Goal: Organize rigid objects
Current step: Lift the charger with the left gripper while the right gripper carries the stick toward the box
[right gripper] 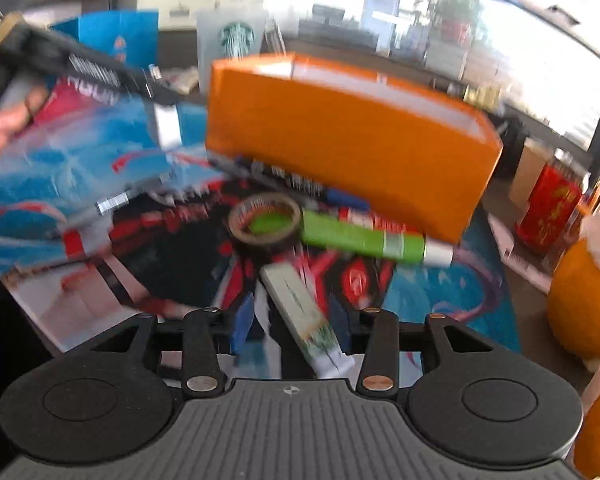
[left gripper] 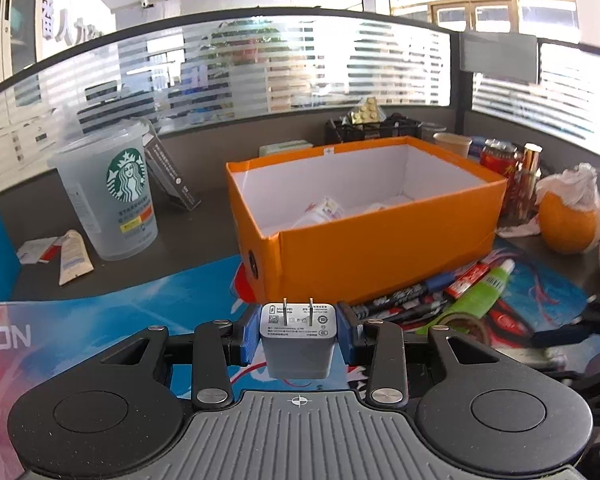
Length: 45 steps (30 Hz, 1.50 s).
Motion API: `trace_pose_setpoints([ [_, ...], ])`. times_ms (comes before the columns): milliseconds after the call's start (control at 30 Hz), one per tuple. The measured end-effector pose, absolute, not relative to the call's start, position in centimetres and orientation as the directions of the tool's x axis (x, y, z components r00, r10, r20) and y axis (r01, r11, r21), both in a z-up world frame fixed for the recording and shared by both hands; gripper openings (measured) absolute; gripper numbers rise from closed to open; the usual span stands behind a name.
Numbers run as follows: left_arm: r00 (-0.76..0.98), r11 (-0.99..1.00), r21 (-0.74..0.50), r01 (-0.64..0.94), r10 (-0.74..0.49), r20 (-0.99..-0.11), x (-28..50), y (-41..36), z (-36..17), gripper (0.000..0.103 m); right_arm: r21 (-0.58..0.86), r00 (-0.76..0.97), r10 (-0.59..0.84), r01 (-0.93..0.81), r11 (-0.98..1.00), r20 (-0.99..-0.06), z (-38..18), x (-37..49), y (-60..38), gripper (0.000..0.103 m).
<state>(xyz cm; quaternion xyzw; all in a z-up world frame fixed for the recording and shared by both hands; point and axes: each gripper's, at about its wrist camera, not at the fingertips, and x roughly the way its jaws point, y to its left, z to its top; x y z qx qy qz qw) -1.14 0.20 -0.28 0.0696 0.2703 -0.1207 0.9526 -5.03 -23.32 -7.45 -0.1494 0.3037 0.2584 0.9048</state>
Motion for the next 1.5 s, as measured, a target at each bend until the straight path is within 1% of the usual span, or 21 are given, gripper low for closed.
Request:
trace_pose_setpoints([
  [33,0.824,0.961,0.061,0.271,-0.199,-0.531,-1.2,0.2,0.0,0.037,-0.096,0.677,0.39,-0.562,0.822,-0.624,-7.6,-4.8,-23.6,0.025],
  [67,0.823,0.961,0.053,0.273,-0.205,-0.53,-1.2,0.3,0.2,0.036,-0.075,0.667,0.402,-0.566,0.821,-0.627,-7.6,-4.6,-23.8,0.021],
  [200,0.824,0.961,0.041,0.273,-0.212,-0.525,-1.3,0.4,0.9,0.036,-0.123,0.676,0.379,-0.57,0.812,-0.632,-7.5,-4.8,-22.9,0.021],
  [400,0.831,0.955,0.046,0.292,-0.229,-0.507,-1.4,0.1,2.5,0.036,-0.115,0.682,0.389,-0.569,0.814,-0.619,-5.8,-4.7,-23.4,0.021],
  [567,0.85,0.949,0.079,0.305,-0.234,-0.473,-1.3,-0.6,4.4,0.037,-0.135,0.711,0.394,-0.563,0.816,-0.582,-3.0,-4.5,-23.9,0.021],
  [867,0.872,0.943,0.092,0.32,-0.255,-0.417,0.6,-1.5,7.2,0.037,-0.206,0.786,0.383,-0.528,0.824,-0.485,1.2,-2.4,-24.2,0.021],
  [1100,0.877,0.937,0.097,0.337,-0.274,-0.395,3.6,-2.2,8.6,0.037,-0.234,0.82,0.38,-0.506,0.83,-0.428,4.0,1.8,-23.9,0.021],
  [1333,0.873,0.927,0.121,0.356,-0.283,-0.398,6.3,-3.2,9.2,0.037,-0.251,0.811,0.39,-0.526,0.813,-0.436,5.2,6.7,-22.5,0.021],
  [1500,0.858,0.922,0.118,0.368,-0.288,-0.425,9.0,-3.8,8.8,0.036,-0.239,0.793,0.41,-0.549,0.801,-0.45,5.4,9.5,-21.6,0.021],
])
